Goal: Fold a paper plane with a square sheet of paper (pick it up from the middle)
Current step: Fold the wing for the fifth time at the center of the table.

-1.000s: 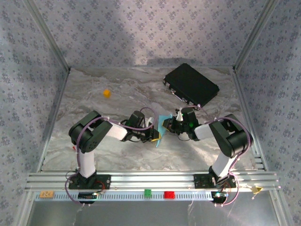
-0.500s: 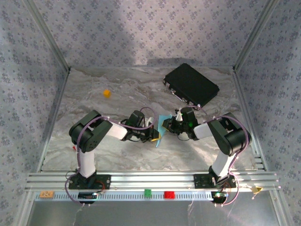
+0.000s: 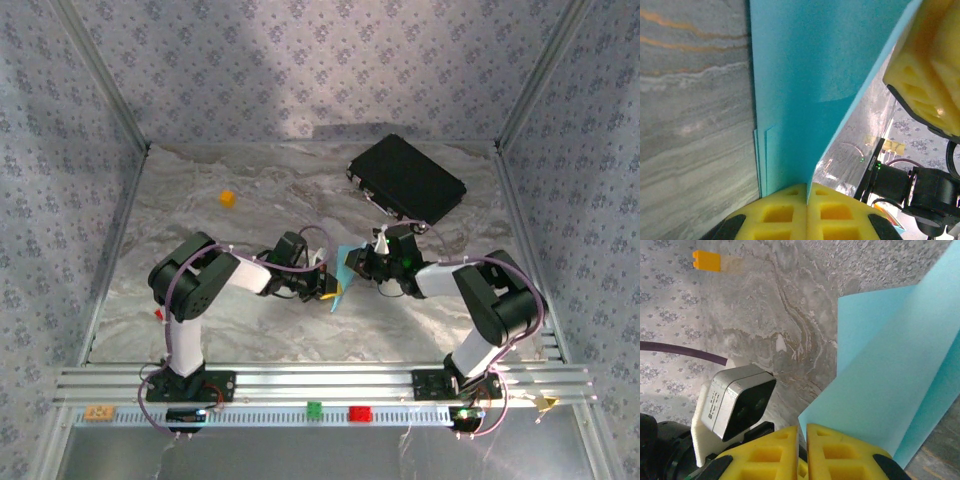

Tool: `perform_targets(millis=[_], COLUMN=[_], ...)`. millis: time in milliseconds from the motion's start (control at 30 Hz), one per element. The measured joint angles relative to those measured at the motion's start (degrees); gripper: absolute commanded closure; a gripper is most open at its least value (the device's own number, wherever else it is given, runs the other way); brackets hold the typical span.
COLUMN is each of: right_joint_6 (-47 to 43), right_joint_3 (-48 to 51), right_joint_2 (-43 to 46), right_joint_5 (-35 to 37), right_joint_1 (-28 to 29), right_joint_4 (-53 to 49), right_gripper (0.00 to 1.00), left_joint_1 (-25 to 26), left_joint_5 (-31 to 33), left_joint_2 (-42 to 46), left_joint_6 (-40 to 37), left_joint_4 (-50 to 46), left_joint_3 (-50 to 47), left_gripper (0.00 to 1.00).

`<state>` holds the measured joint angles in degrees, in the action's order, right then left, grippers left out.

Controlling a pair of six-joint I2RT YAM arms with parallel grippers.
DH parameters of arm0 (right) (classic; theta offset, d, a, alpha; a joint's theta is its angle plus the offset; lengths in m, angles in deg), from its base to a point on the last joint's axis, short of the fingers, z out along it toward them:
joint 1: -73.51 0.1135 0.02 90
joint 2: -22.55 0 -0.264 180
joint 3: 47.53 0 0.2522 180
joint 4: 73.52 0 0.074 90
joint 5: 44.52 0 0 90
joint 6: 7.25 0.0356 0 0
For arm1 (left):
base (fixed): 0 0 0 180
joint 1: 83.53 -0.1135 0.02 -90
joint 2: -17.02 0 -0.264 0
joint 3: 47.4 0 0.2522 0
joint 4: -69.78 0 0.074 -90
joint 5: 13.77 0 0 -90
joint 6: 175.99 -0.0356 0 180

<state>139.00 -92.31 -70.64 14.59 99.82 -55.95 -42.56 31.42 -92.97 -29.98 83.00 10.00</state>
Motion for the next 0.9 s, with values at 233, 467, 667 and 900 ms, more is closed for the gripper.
perform_targets(millis=[233,467,667,900], right_joint_6=[-0.2,-0.2,-0.2,-0.4], right_joint_3=[-0.3,-0.5,-0.9,-1.5], right_joint_2=[-2.0,-3.6,-4.7,-5.9], right_joint_5=[0.0,0.0,-0.5,-1.1], right_joint_1=[0.5,0.5,0.0,-0.3], right_joint_4=[-0.7,-0.7,-0.7,-0.7], right_gripper=[0.87,0.87,0.87,0.87], left_joint_1=[0.0,0.0,0.0,0.0], left_joint_5=[-0.1,-0.2,-0.2,-0.2], left_joint_2=[0.0,-0.1,-0.1,-0.1], left_joint_6=[0.0,0.0,0.0,0.0], left_joint_4=[0.0,0.0,0.0,0.0], left_joint_3=[0.0,0.0,0.0,0.0], left_gripper=[1.00,1.00,1.00,1.00])
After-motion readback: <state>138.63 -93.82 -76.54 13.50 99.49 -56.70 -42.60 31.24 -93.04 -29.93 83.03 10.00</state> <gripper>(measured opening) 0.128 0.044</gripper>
